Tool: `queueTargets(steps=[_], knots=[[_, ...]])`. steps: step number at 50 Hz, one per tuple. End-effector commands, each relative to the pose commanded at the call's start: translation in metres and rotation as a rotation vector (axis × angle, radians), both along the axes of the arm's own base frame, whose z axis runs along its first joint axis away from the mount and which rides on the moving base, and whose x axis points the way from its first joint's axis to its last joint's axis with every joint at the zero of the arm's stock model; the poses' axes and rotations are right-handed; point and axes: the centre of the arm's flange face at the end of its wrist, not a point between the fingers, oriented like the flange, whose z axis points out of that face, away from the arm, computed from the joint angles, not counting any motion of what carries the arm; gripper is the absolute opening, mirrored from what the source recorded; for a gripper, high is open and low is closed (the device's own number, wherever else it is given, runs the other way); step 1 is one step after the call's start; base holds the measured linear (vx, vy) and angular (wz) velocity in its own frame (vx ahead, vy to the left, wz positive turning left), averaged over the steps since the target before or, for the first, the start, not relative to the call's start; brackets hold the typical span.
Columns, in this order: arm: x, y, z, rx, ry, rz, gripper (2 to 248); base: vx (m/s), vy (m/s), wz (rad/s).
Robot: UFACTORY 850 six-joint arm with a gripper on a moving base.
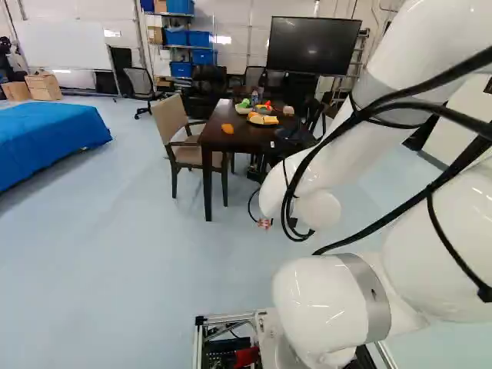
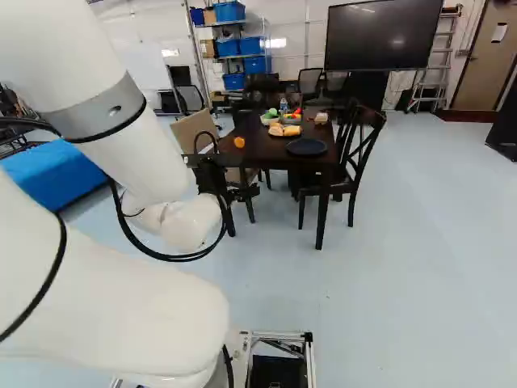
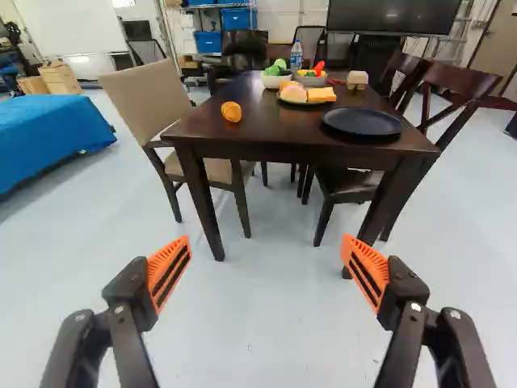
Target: Move the croissant to the empty plate
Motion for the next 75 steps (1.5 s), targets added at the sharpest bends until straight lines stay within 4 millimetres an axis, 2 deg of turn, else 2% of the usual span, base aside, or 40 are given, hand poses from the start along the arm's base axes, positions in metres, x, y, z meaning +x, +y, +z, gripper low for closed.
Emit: queueTargets(steps=[32, 75], knots=[[0.0000, 0.0000, 0.0000, 0.000, 0.000, 0.000, 247, 0.085, 0.000, -0.008], [0.0000, 0.0000, 0.0000, 0.000, 0.000, 0.000, 247, 0.149, -0.001, -0.010]])
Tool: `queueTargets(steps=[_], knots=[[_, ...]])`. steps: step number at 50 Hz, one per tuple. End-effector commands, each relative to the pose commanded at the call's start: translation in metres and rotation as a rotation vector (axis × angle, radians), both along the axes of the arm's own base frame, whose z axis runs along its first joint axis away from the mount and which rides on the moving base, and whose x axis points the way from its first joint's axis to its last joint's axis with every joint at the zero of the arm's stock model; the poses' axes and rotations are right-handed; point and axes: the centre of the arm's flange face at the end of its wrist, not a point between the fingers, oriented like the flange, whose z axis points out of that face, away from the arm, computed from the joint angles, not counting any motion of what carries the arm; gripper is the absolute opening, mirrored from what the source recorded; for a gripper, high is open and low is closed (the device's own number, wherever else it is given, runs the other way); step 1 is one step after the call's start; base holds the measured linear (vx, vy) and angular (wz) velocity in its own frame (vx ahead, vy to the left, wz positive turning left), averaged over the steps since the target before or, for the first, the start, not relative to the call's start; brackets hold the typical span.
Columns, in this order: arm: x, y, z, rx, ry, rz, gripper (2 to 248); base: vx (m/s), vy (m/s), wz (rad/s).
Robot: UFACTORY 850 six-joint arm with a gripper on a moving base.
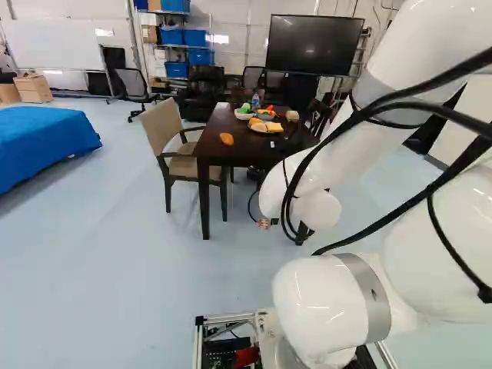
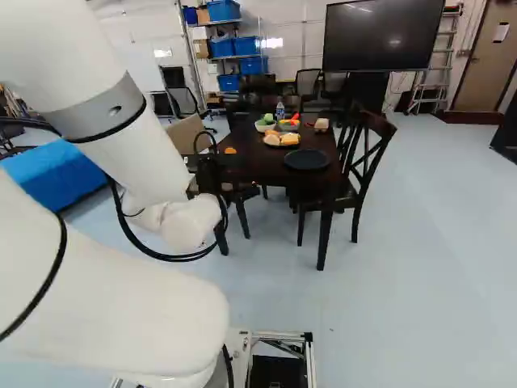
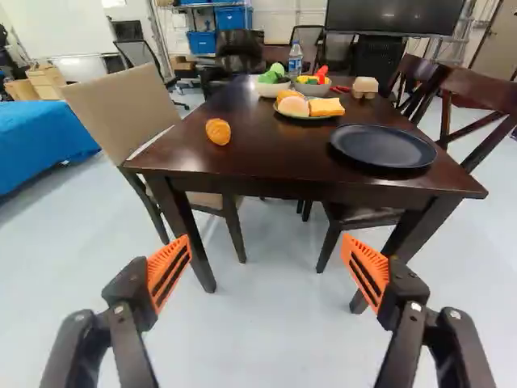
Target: Move the croissant to the empty plate
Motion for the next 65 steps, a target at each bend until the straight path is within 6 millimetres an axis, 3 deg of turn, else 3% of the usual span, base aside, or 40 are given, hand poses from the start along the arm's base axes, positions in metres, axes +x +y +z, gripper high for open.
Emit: queueTargets(steps=[65], knots=[[0.0000, 0.0000, 0.0000, 0.000, 0.000, 0.000, 247, 0.157, -0.010, -0.053]])
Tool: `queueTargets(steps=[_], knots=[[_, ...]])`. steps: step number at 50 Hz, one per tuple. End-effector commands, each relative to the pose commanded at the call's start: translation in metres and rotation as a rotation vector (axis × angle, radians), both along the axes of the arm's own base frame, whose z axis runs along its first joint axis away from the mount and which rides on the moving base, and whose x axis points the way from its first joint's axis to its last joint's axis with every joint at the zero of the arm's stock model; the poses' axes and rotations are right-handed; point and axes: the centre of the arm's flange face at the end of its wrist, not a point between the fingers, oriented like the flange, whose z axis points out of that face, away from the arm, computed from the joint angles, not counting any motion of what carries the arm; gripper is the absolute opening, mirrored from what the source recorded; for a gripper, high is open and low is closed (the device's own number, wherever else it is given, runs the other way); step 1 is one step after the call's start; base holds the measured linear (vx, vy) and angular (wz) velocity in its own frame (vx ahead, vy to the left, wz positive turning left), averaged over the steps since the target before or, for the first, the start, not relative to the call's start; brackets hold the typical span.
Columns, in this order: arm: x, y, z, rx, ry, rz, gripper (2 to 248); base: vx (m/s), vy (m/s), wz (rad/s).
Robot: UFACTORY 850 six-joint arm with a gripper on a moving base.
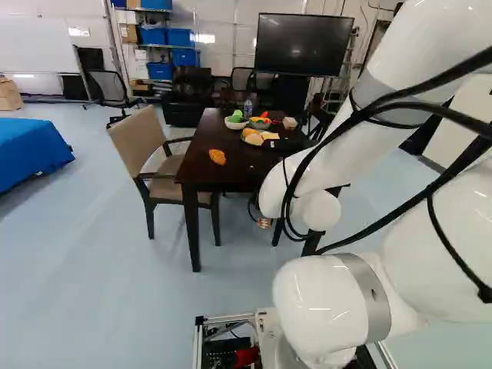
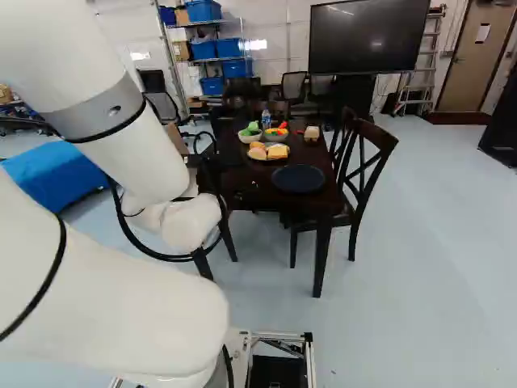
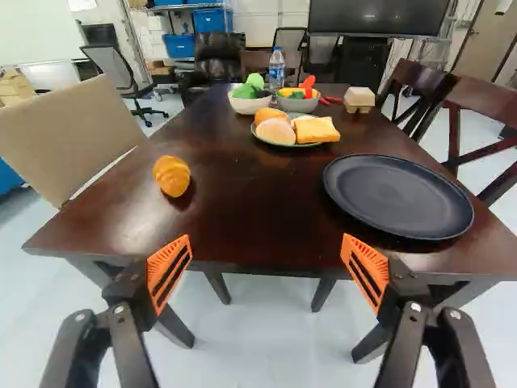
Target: Move the croissant to the empty plate
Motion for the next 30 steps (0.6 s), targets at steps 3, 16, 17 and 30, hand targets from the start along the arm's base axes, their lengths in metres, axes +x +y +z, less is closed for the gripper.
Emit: queueTargets(steps=[3, 16, 17, 30], knots=[[0.0000, 0.0000, 0.0000, 0.000, 0.000, 0.000, 247, 0.156, -0.028, -0.134], [0.0000, 0.0000, 0.0000, 0.000, 0.000, 0.000, 247, 0.138, -0.015, -0.089], [0.0000, 0.0000, 0.0000, 0.000, 0.000, 0.000, 247, 0.122, 0.003, -0.018], [0.0000, 0.0000, 0.0000, 0.000, 0.000, 0.000, 247, 0.125, -0.004, -0.018]])
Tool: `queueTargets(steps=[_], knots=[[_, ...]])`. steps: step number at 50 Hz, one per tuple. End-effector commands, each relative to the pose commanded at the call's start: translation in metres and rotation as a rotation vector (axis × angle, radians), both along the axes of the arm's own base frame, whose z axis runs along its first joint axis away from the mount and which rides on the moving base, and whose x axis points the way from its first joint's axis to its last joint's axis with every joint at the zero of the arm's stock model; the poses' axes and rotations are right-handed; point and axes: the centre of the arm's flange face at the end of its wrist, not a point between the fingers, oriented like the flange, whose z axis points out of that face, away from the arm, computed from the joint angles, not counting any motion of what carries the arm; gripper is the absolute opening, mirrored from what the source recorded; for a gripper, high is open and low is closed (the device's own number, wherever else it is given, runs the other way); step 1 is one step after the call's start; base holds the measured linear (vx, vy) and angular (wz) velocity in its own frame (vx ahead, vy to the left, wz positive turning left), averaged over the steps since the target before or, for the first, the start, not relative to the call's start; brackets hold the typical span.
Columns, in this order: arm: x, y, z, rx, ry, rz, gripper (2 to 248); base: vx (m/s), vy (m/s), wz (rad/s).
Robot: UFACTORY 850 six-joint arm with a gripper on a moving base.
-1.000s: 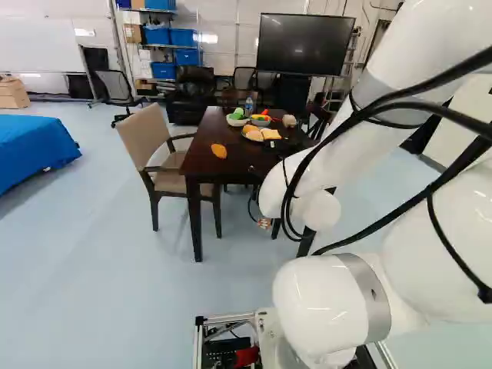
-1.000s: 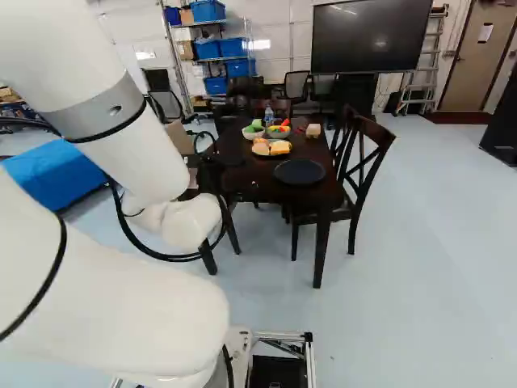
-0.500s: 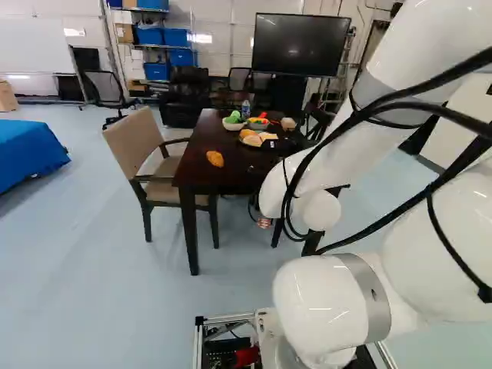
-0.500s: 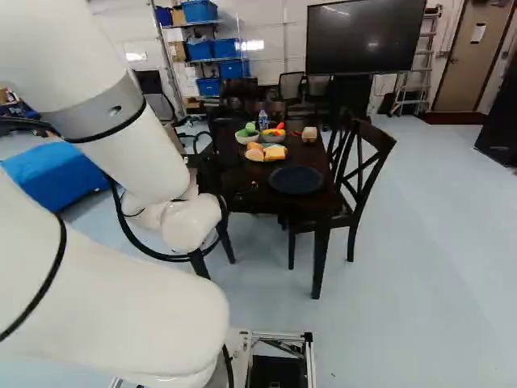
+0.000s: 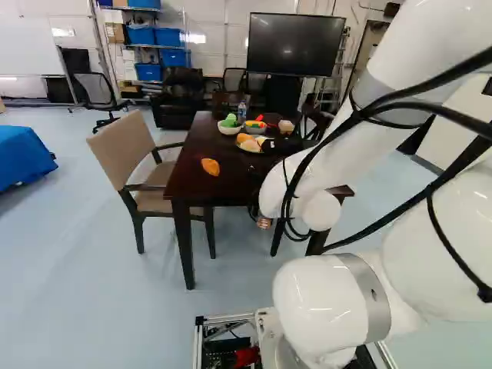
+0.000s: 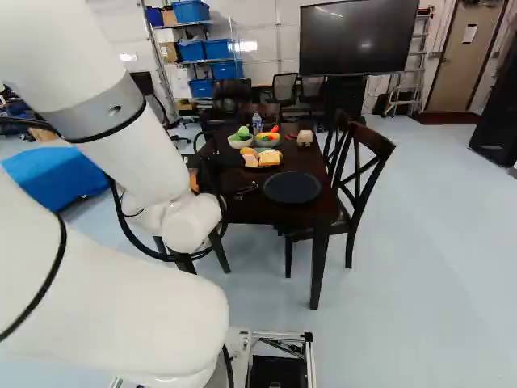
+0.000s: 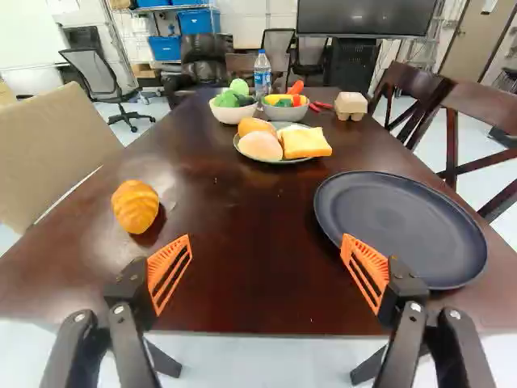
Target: Move the croissant to the empty plate
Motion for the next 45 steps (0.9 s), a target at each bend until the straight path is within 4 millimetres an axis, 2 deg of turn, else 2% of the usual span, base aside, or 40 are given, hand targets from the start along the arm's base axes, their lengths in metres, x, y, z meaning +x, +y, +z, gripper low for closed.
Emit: queueTargets(steps=[45], knots=[[0.0000, 0.0000, 0.0000, 0.000, 0.000, 0.000, 247, 0.117, -0.006, -0.019]])
